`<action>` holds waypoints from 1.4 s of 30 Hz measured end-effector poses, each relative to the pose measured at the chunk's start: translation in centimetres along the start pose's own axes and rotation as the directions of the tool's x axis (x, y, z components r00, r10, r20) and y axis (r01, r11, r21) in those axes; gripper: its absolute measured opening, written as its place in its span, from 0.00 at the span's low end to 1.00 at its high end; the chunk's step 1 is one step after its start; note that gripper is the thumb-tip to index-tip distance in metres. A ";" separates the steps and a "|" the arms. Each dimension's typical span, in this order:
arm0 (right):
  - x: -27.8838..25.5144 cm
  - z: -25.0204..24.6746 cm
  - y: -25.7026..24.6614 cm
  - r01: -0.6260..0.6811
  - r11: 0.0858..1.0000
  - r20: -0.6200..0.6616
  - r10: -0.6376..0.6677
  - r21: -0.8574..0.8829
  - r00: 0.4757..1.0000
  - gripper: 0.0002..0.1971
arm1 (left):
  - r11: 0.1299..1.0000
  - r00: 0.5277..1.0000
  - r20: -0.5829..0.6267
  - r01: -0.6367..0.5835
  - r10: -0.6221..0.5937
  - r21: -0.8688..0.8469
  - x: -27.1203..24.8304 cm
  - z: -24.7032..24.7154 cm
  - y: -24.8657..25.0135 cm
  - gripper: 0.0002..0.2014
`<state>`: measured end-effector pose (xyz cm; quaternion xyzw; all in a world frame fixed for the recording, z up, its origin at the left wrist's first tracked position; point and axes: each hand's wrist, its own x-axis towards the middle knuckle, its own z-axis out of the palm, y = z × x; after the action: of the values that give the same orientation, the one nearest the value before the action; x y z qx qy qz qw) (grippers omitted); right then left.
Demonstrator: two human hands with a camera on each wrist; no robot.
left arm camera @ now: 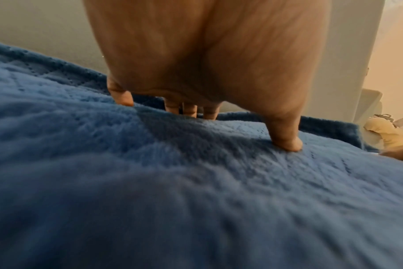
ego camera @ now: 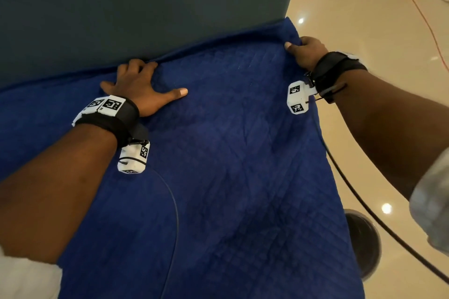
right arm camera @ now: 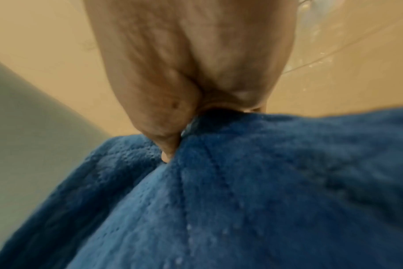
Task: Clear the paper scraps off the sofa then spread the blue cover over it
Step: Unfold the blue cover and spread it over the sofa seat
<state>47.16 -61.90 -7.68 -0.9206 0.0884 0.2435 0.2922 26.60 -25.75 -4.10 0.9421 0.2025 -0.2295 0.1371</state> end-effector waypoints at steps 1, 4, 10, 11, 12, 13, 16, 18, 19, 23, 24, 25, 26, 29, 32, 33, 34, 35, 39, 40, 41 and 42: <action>0.4 -0.1 0.5 -0.005 1.000 -0.028 0.004 -0.012 1.000 0.19 | 1.000 1.000 0.016 0.002 -0.003 0.006 0.2 0.0 0.0 0.59; 0.4 -0.1 1.3 -0.018 1.000 -0.097 0.019 0.012 0.995 0.12 | 1.000 0.998 0.059 0.022 -0.023 0.018 0.6 -0.5 0.2 0.62; -3.6 -0.4 3.7 -0.068 0.995 -0.123 0.078 0.079 0.989 0.23 | 1.000 0.998 0.058 -0.013 0.012 0.005 -0.3 1.1 -0.4 0.59; -5.0 -0.6 4.7 -0.061 0.994 -0.097 0.071 0.095 0.993 0.28 | 0.999 0.999 0.024 -0.037 0.037 -0.005 -1.1 1.9 -0.8 0.57; -6.9 -0.7 5.7 -0.062 0.992 -0.058 0.068 0.106 0.996 0.32 | 0.998 0.998 -0.001 -0.063 0.063 -0.011 -2.0 2.7 -1.3 0.55; -9.3 -0.8 6.7 -0.068 0.991 -0.029 0.071 0.112 0.997 0.35 | 0.995 0.995 -0.017 -0.094 0.094 -0.017 -3.2 3.4 -1.8 0.53; -17.6 0.2 9.6 -0.087 0.992 0.044 0.083 0.092 0.996 0.32 | 0.980 0.984 -0.046 -0.177 0.173 -0.089 -8.1 5.9 -3.1 0.47; -22.8 1.4 12.4 -0.117 0.989 0.070 0.111 0.093 0.991 0.30 | 0.969 0.974 -0.089 -0.219 0.210 -0.110 -13.0 8.2 -4.2 0.48; -25.0 2.0 14.1 -0.129 0.987 0.059 0.123 0.093 0.991 0.30 | 0.967 0.969 -0.107 -0.233 0.222 -0.106 -15.4 9.6 -4.7 0.50; -33.4 3.6 21.4 -0.289 0.954 0.013 0.288 0.081 0.957 0.56 | 0.978 0.983 -0.046 -0.184 0.180 -0.098 -25.8 14.0 -7.1 0.54; -35.2 3.8 23.4 -0.394 0.916 0.019 0.394 0.075 0.919 0.60 | 0.982 0.985 -0.013 -0.170 0.170 -0.083 -27.9 14.8 -7.7 0.56; -36.9 4.0 25.1 -0.482 0.872 0.037 0.481 0.080 0.876 0.61 | 0.984 0.986 0.023 -0.161 0.163 -0.072 -29.9 15.6 -8.3 0.58; -38.6 4.5 26.9 -0.528 0.842 0.046 0.527 0.110 0.849 0.61 | 0.985 0.985 0.052 -0.162 0.165 -0.058 -32.0 16.3 -9.0 0.60; -41.8 5.0 29.6 -0.476 0.861 -0.038 0.490 0.179 0.871 0.63 | 0.982 0.977 0.099 -0.188 0.189 -0.015 -36.2 18.2 -10.3 0.64; -44.0 4.2 29.6 -0.431 0.881 -0.139 0.460 0.194 0.877 0.37 | 0.975 0.967 0.134 -0.221 0.216 0.026 -38.9 19.5 -10.9 0.66; -44.8 4.1 29.7 -0.427 0.889 -0.155 0.451 0.165 0.879 0.35 | 0.972 0.965 0.137 -0.233 0.225 0.038 -39.8 19.9 -11.1 0.66; -45.1 3.9 30.0 -0.404 0.906 -0.171 0.421 0.125 0.891 0.38 | 0.968 0.962 0.133 -0.247 0.238 0.053 -40.1 20.2 -11.2 0.67; -45.6 3.7 30.0 -0.370 0.925 -0.183 0.380 0.088 0.907 0.43 | 0.963 0.959 0.131 -0.261 0.251 0.062 -40.6 20.6 -11.3 0.67; -47.0 2.5 32.1 -0.334 0.938 -0.216 0.310 -0.087 0.926 0.48 | 0.863 0.867 0.117 -0.496 0.485 0.092 -44.0 21.6 -10.9 0.41; -47.2 2.0 32.7 -0.339 0.934 -0.214 0.310 -0.116 0.926 0.52 | 0.817 0.820 0.168 -0.567 0.547 0.108 -45.1 22.2 -10.8 0.34; -47.5 1.6 33.2 -0.337 0.930 -0.210 0.304 -0.147 0.929 0.56 | 0.780 0.785 0.231 -0.611 0.575 0.135 -46.7 23.0 -10.6 0.33; -47.5 1.4 33.7 -0.336 0.928 -0.212 0.301 -0.158 0.930 0.59 | 0.760 0.765 0.297 -0.630 0.571 0.162 -48.1 23.7 -10.4 0.34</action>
<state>-4.82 -87.50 -1.60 -0.9362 0.2399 0.2092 0.1491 -26.04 -40.22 -2.66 0.9332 -0.1603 -0.3038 0.1052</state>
